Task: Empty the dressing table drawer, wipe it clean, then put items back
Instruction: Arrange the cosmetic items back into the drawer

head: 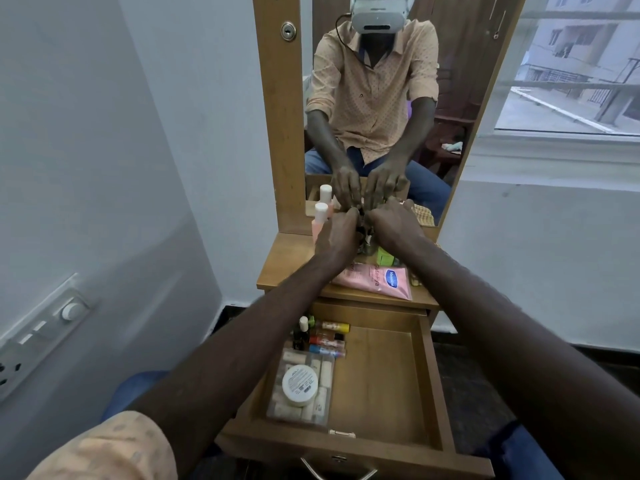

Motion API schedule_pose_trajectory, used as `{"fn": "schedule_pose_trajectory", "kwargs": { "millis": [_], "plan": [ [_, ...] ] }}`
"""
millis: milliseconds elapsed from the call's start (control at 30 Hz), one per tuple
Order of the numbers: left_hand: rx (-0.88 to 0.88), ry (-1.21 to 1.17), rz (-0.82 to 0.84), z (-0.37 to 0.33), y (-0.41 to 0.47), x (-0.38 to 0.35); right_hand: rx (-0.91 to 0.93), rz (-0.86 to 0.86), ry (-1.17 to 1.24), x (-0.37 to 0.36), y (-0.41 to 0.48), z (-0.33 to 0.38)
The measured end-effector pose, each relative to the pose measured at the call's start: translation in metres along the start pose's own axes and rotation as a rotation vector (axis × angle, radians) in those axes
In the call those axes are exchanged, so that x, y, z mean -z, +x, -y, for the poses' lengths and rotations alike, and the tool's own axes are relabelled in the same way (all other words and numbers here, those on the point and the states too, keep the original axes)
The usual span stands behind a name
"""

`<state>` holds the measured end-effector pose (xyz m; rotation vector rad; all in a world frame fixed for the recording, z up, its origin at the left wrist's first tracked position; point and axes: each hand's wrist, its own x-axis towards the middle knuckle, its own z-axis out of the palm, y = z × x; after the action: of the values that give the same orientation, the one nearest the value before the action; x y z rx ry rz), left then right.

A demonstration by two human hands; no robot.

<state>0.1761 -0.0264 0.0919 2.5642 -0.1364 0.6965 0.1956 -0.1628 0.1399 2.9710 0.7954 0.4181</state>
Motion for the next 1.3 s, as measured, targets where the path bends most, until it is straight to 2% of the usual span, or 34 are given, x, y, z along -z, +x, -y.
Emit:
{"fn": "schedule_pose_trajectory", "kwargs": {
  "millis": [367,767,900,1033,1300],
  "plan": [
    [-0.016,-0.015,0.015,0.001,-0.005,0.003,0.015,0.059,-0.082,0.01,0.003,0.003],
    [0.029,0.033,-0.074,-0.028,-0.014,0.071,0.038,-0.142,-0.019,0.076,-0.028,0.008],
    [0.012,0.012,-0.075,-0.038,-0.032,0.098,0.01,-0.17,0.077,0.095,-0.057,0.012],
    [-0.023,-0.017,-0.046,-0.047,-0.069,0.114,-0.023,-0.181,0.288,0.1,-0.098,0.022],
    [-0.012,-0.133,0.11,-0.052,-0.14,0.093,-0.137,-0.077,0.493,0.05,-0.163,0.033]
  ]
}}
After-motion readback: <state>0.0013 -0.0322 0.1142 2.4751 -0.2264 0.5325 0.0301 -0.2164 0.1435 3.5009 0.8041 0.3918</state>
